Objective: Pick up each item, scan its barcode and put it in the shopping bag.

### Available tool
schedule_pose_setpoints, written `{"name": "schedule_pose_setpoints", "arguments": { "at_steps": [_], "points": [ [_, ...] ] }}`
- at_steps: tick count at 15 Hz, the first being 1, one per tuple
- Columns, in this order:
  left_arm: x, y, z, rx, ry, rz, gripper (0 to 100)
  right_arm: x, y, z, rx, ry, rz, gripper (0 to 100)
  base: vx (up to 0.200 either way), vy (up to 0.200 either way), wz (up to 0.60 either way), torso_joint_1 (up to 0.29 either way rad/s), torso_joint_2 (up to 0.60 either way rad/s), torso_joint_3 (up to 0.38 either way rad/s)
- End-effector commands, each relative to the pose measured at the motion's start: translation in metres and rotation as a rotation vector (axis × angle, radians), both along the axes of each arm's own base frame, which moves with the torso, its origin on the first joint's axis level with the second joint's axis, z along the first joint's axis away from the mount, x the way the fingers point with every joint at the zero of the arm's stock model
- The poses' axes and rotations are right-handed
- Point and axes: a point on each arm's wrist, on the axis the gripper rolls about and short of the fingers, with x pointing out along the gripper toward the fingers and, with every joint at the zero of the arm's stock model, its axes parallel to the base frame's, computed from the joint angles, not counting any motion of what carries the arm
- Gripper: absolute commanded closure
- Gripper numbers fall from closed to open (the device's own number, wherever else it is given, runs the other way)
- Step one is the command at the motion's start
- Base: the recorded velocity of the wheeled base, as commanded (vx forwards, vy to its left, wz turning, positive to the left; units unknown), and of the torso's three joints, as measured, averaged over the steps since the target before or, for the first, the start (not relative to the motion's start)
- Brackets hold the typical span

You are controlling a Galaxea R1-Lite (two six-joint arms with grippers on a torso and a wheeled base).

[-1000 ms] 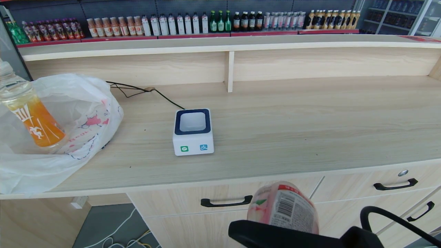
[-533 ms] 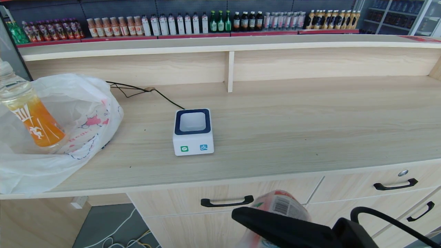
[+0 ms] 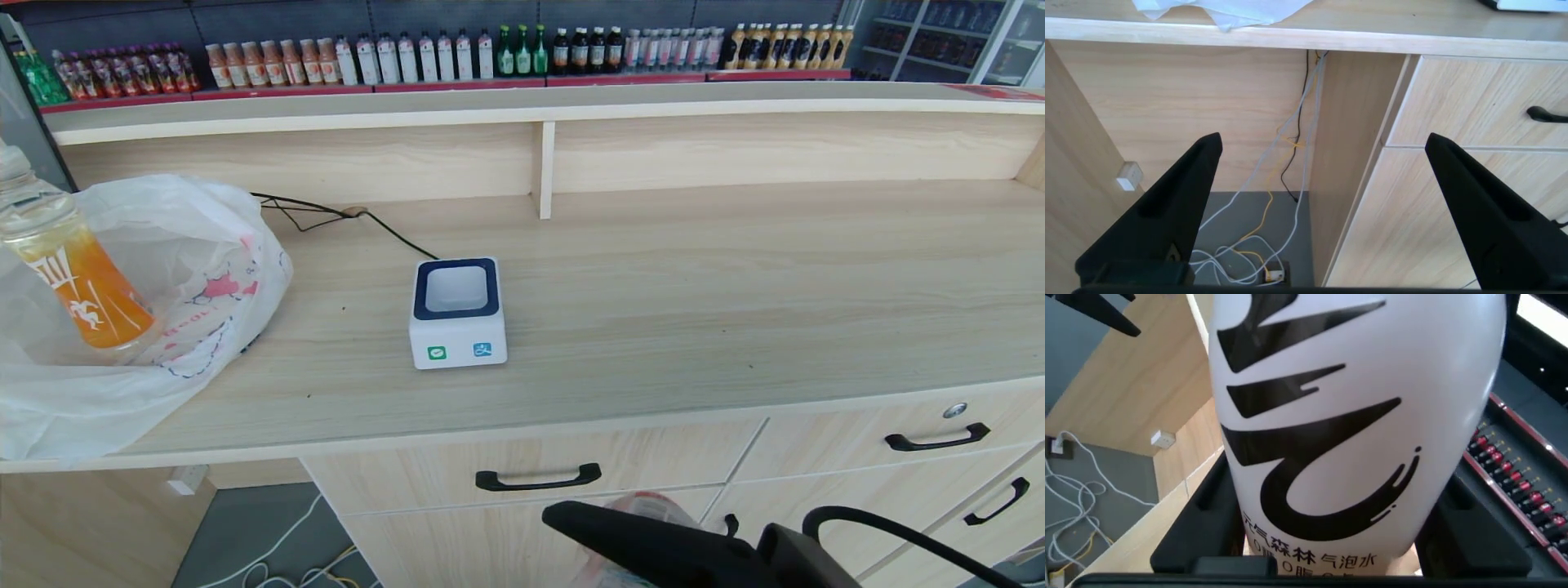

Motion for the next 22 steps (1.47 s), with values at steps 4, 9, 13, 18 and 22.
{"name": "schedule_pose_setpoints", "arguments": {
  "at_steps": [4, 9, 13, 18, 22],
  "points": [
    [0.0, 0.0, 0.0, 0.0, 0.0, -0.001, 0, -0.002, -0.006, 0.011, 0.078, 0.12, 0.025, 100, 0.0, 0.0, 0.0, 0.0, 0.0, 0.0],
    [0.0, 0.0, 0.0, 0.0, 0.0, 0.0, 0, 0.009, -0.003, 0.032, 0.29, 0.342, -0.012, 100, 0.0, 0.0, 0.0, 0.0, 0.0, 0.0],
    [0.0, 0.0, 0.0, 0.0, 0.0, -0.001, 0, 0.037, -0.012, 0.033, 0.397, 0.47, -0.095, 100, 0.0, 0.0, 0.0, 0.0, 0.0, 0.0],
    [0.0, 0.0, 0.0, 0.0, 0.0, 0.0, 0, 0.093, -0.047, 0.051, 0.616, 0.516, -0.285, 100, 0.0, 0.0, 0.0, 0.0, 0.0, 0.0],
    [0.0, 0.0, 0.0, 0.0, 0.0, -0.001, 0, 0.12, -0.075, 0.05, 0.717, 0.561, -0.403, 100, 0.0, 0.0, 0.0, 0.0, 0.0, 0.0]
  ]
}}
